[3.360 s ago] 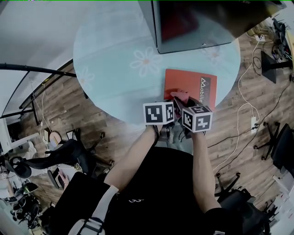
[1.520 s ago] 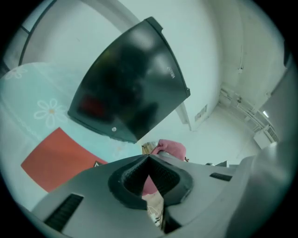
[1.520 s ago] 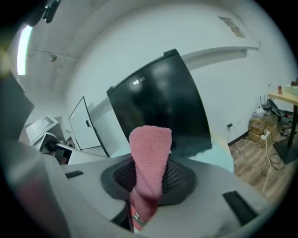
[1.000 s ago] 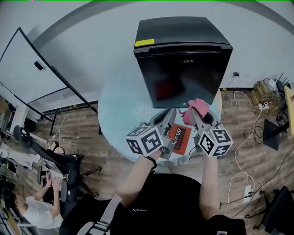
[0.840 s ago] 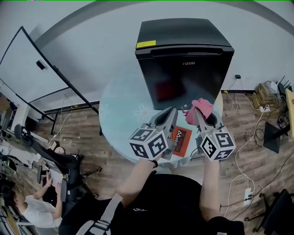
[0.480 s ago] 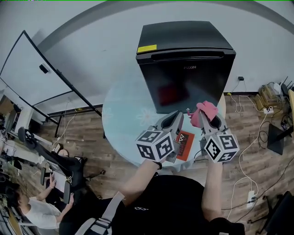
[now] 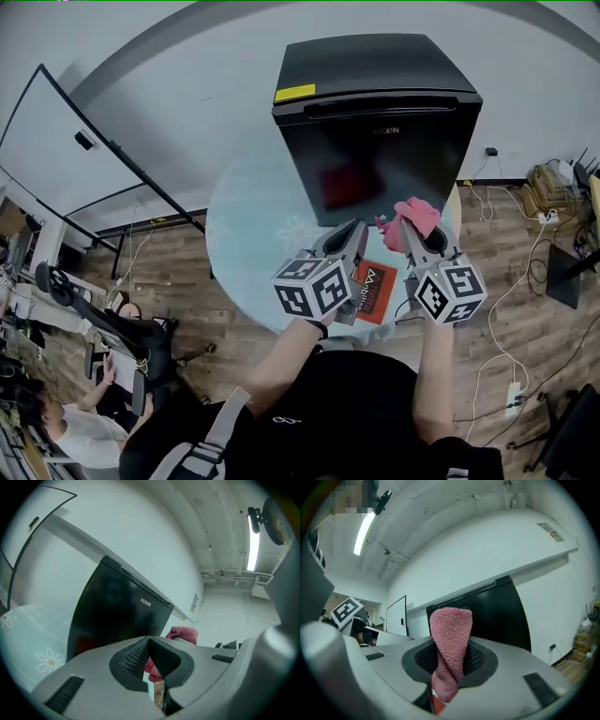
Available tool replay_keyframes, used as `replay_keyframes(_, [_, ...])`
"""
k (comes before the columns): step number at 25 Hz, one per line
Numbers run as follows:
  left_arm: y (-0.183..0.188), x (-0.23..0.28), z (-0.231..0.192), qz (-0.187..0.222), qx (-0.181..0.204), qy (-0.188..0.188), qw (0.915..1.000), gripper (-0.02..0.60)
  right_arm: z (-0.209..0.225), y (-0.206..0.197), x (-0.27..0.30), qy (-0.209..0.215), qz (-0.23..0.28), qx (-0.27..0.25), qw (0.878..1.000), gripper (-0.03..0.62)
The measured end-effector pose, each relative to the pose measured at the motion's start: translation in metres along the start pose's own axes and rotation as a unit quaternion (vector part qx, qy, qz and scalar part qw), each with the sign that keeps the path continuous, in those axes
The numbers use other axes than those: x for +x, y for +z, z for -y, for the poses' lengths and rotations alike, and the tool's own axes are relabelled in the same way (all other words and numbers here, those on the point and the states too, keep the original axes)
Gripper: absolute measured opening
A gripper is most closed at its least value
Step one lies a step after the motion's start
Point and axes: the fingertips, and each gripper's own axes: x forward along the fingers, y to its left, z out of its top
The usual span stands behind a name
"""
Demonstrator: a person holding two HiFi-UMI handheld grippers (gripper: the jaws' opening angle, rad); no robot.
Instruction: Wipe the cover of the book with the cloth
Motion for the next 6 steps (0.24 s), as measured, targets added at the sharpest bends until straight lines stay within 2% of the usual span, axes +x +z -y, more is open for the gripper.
replay_keyframes(6, [-0.019, 0.010, 0.010, -0.013, -0.017, -0.012, 0.9997, 0.014, 0.014, -0.002, -0.016, -0.014, -0.009, -0.008, 1.000, 0.087])
